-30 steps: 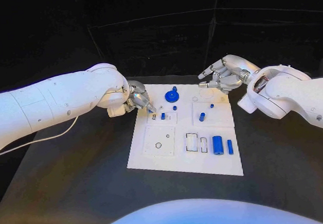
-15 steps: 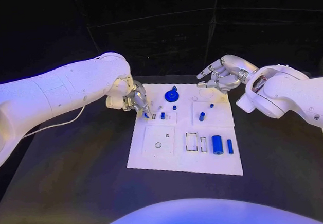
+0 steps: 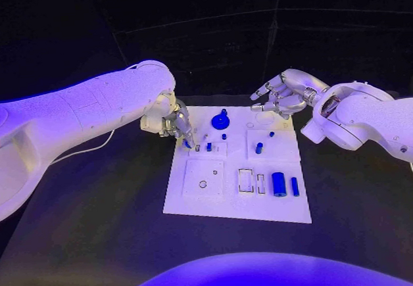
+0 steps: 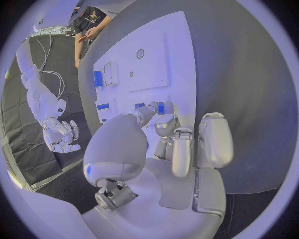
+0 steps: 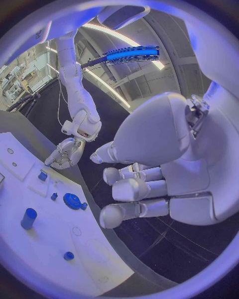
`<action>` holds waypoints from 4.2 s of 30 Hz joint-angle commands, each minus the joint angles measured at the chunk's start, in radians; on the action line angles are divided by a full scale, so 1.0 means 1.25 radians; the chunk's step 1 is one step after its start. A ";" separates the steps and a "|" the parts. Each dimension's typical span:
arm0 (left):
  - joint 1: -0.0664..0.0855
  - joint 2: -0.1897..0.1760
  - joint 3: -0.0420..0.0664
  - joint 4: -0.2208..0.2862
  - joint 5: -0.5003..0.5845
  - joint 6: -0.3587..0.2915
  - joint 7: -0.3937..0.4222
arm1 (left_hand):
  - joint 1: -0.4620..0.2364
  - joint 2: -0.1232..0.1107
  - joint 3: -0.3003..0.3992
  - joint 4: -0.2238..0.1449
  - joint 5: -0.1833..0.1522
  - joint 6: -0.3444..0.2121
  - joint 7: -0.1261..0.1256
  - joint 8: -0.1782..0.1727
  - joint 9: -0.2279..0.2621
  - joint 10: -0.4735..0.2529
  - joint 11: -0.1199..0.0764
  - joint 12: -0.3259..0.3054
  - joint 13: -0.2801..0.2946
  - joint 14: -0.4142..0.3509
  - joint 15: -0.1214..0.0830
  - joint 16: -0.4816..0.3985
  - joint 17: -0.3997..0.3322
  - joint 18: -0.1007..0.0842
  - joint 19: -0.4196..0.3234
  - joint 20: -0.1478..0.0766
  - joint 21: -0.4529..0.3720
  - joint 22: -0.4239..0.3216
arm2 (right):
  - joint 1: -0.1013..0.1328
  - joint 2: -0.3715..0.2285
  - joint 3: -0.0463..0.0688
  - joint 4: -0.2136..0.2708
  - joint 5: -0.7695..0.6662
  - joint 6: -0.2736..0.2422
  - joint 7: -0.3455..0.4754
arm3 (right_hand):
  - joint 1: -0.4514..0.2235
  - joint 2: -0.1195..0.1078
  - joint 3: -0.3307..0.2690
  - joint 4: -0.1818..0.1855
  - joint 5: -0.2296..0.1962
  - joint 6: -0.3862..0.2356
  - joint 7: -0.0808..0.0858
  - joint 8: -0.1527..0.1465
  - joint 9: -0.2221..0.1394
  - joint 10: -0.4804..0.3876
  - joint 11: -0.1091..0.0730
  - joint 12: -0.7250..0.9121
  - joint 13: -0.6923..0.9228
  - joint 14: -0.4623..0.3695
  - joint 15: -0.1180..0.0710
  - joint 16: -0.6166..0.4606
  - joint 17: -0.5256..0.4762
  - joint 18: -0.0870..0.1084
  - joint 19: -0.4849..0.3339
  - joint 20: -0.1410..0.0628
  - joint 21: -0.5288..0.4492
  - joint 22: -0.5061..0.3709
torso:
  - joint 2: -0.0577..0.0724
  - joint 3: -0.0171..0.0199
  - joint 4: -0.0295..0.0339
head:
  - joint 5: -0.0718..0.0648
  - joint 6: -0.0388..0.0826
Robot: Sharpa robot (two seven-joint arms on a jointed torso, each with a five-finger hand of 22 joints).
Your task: Assemble the parts on the task board
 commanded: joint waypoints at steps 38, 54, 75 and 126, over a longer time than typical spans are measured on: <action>-0.015 0.062 0.001 -0.059 -0.046 0.032 -0.011 | 0.010 0.015 0.025 -0.069 0.002 0.018 -0.002 -0.020 -0.006 0.004 -0.001 0.003 0.001 0.086 0.005 0.002 0.211 0.008 0.001 -0.002 0.007 0.006 | 0.001 0.010 0.001 -0.003 0.002 0.004 0.003 | 0.004 0.003 -0.001 0.006 0.007 -0.006 0.002 0.003 0.001 -0.007 0.000 0.002 -0.001 0.006 0.000 -0.005 0.000 0.007 -0.001 0.001 -0.005 0.000 | 0.000 -0.0003 -0.0020 | -0.007 -0.005; -0.019 0.068 0.001 -0.061 -0.047 0.031 -0.007 | 0.011 0.016 0.022 -0.071 0.002 0.020 -0.002 -0.021 -0.006 0.005 -0.001 0.003 0.002 0.086 0.005 0.002 0.211 0.008 0.001 -0.002 0.008 0.007 | 0.001 0.011 0.001 -0.004 0.002 0.003 0.004 | 0.004 0.003 -0.001 0.006 0.007 -0.006 0.002 0.003 0.001 -0.007 0.000 0.002 -0.001 0.006 0.000 -0.005 0.000 0.007 -0.001 0.001 -0.005 0.000 | 0.000 -0.0003 -0.0023 | -0.007 -0.006; -0.023 0.073 0.001 -0.062 -0.047 0.027 -0.004 | 0.011 0.017 0.021 -0.072 0.002 0.022 -0.002 -0.022 -0.006 0.006 -0.001 0.004 0.004 0.086 0.005 0.002 0.211 0.008 0.001 -0.002 0.008 0.008 | 0.001 0.013 0.001 -0.005 0.002 0.003 0.005 | 0.004 0.003 -0.001 0.006 0.007 -0.006 0.002 0.003 0.001 -0.007 0.000 0.002 -0.001 0.006 0.000 -0.005 0.000 0.007 -0.001 0.001 -0.005 0.000 | 0.000 -0.0004 -0.0016 | -0.010 -0.008; -0.031 0.050 0.003 -0.032 -0.062 -0.061 0.002 | 0.013 0.021 0.018 -0.075 0.002 0.025 -0.003 -0.023 -0.006 0.008 -0.002 0.005 0.005 0.086 0.005 0.002 0.211 0.008 0.002 -0.002 0.008 0.008 | 0.001 0.015 0.001 -0.007 0.002 0.005 0.007 | 0.005 0.004 -0.002 0.008 0.010 -0.007 0.002 0.004 0.001 -0.008 0.000 0.003 -0.002 0.006 0.000 -0.006 0.001 0.007 -0.001 0.001 -0.007 -0.001 | 0.001 -0.0003 -0.0018 | -0.011 -0.011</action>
